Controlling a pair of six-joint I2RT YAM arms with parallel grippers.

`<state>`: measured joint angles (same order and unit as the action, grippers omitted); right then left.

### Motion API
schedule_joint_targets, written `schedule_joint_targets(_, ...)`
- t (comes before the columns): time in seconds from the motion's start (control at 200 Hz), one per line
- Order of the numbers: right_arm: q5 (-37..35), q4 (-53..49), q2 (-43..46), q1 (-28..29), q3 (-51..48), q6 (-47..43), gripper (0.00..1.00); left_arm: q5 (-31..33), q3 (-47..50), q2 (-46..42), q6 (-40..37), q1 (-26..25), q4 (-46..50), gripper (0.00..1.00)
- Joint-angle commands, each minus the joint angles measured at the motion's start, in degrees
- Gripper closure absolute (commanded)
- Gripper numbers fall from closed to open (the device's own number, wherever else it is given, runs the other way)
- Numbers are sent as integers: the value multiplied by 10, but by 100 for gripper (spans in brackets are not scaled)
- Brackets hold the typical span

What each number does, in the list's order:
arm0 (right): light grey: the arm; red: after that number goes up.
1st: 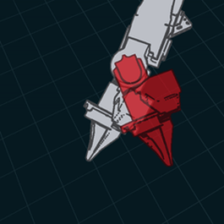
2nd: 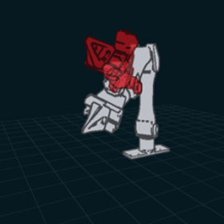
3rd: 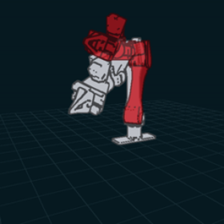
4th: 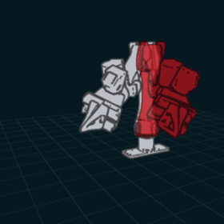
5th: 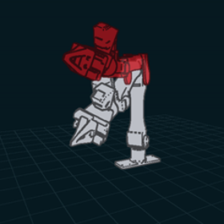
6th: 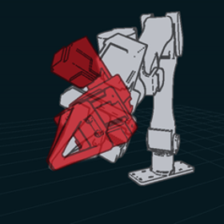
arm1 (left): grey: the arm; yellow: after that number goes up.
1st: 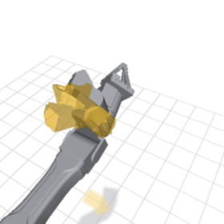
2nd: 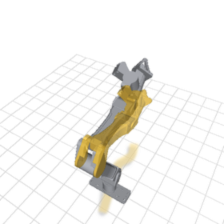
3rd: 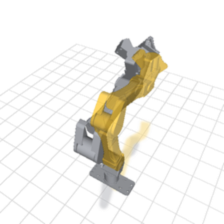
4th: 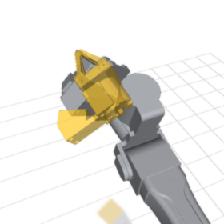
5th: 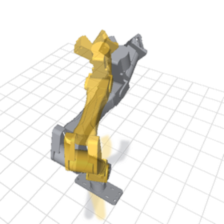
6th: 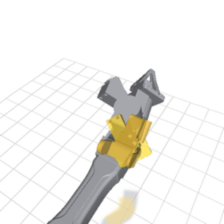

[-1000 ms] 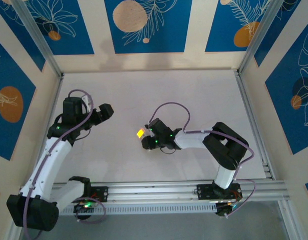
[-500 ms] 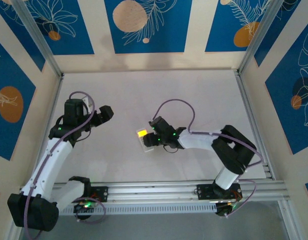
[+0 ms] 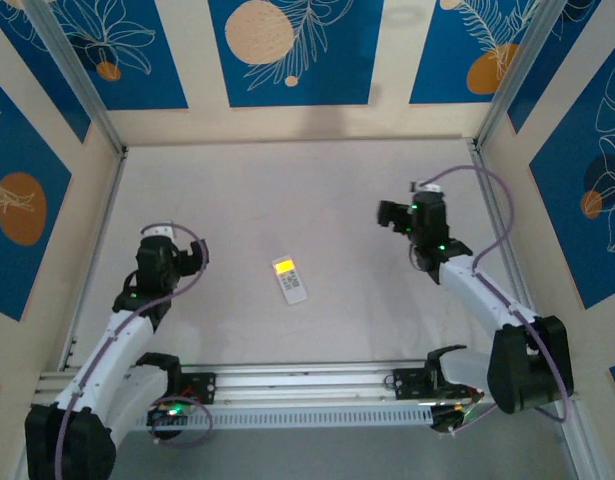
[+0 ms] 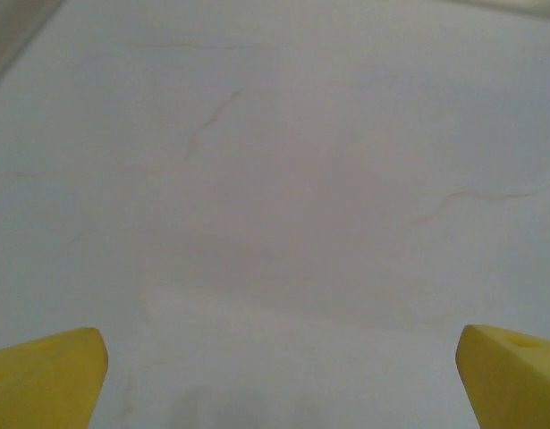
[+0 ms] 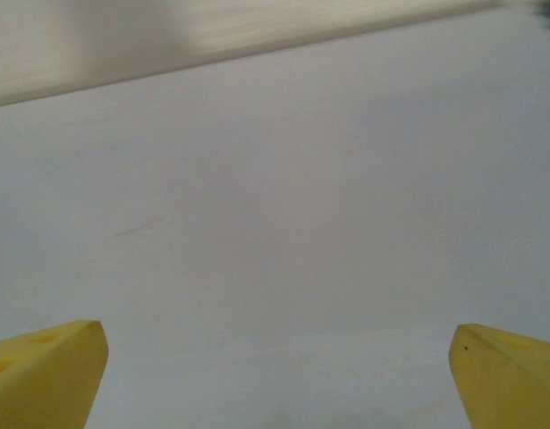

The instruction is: Load the batteries into the remote control

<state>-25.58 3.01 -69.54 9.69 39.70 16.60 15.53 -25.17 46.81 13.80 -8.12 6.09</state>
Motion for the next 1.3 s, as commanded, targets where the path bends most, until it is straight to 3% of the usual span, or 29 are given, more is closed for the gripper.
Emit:
schedule_joint_targets(0.0,0,73,-19,-46,-43,-57,1,80,57,-8,-116,6,-143,0)
schedule_joint_targets(0.13,47,163,-76,-90,-79,-53,1,49,104,31,-128,9,-259,0)
schedule_joint_targets(0.32,100,360,-176,-61,-108,-111,1,4,111,181,-134,11,-422,0)
schedule_joint_targets(0.375,139,324,-161,-82,-105,-97,1,-3,112,220,-134,14,-493,0)
schedule_joint_targets(0.43,204,393,-165,-106,-147,-93,1,-2,112,261,-124,20,-554,0)
schedule_joint_targets(0.465,208,498,-190,-106,-178,-91,1,-10,104,286,-126,24,-575,0)
schedule_joint_targets(0.525,189,412,-170,-96,-155,-101,1,-31,79,322,-144,28,-577,0)
schedule_joint_targets(0.595,173,444,-178,-88,-166,-107,1,-47,70,384,-145,33,-615,0)
schedule_joint_targets(0.65,180,446,-179,-91,-164,-106,1,-71,76,449,-163,34,-713,0)
schedule_joint_targets(0.715,182,436,-176,-91,-162,-106,1,-75,64,406,-154,35,-610,0)
schedule_joint_targets(0.78,182,435,-175,-91,-162,-106,1,-33,53,434,-146,35,-639,0)
schedule_joint_targets(1.296,187,430,-179,-92,-157,-106,1,-35,51,427,-145,34,-625,0)
